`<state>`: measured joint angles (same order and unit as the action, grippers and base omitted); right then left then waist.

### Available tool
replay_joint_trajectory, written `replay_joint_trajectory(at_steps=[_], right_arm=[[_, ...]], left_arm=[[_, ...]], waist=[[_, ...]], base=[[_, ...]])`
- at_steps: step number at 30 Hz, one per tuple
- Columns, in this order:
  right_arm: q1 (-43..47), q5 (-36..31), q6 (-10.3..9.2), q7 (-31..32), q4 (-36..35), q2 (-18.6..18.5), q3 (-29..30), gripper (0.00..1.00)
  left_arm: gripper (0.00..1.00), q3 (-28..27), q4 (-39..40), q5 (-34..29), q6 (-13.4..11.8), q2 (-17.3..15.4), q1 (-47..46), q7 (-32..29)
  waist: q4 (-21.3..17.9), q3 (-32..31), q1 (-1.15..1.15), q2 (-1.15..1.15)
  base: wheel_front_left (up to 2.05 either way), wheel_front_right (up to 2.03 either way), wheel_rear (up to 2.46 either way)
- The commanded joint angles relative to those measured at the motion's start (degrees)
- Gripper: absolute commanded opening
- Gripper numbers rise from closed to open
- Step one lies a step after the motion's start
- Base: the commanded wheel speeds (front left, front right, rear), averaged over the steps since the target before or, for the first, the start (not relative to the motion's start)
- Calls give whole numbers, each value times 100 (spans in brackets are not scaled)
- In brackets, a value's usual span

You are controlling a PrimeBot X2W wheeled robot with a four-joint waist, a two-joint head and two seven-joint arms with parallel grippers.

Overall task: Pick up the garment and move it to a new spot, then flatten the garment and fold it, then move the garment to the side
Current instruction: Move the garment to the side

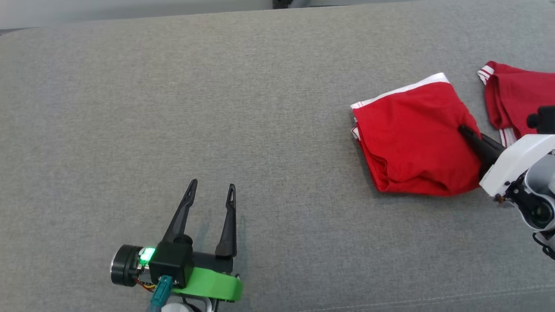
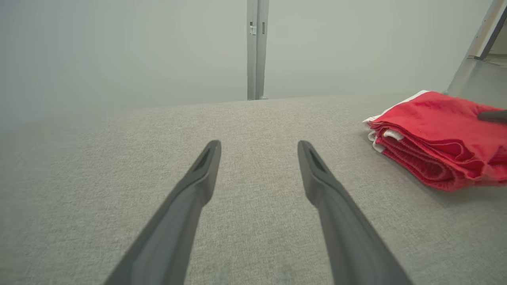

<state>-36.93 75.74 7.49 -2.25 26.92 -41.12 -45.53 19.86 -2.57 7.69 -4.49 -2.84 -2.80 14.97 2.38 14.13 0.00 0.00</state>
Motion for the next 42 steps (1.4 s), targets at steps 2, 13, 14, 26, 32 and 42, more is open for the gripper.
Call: replay_joint_trajectory(at_steps=[2,13,14,26,32,42], right_arm=[[-193,-81,-1,-147,6,-154,-71,0],[-864,-307,-1,-754,324,-560,-272,0],[-930,-340,-1,-789,362,-608,-290,0],[-1540,-579,-2,-1070,818,-1182,-430,0],[-1802,-750,-2,-1125,986,-1394,-557,0],[-2081,-869,-3,-1173,1357,-1520,-743,0]], left_arm=[[100,-66,2,-117,81,-12,-181,19],[100,-221,66,-374,341,-20,-599,19],[100,-215,86,-395,349,-19,-638,19],[100,-252,203,-521,492,-37,-944,19],[100,-274,235,-582,532,-55,-1034,19],[100,-258,237,-632,574,-70,-1129,19]], waist=[[-681,401,0,0],[-1183,1100,0,0],[-1185,1165,0,0],[-1105,1613,0,0],[-1065,1777,0,0],[-992,1876,0,0]], base=[[0,0,0],[0,0,0],[0,0,0],[0,0,0],[0,0,0],[0,0,0]])
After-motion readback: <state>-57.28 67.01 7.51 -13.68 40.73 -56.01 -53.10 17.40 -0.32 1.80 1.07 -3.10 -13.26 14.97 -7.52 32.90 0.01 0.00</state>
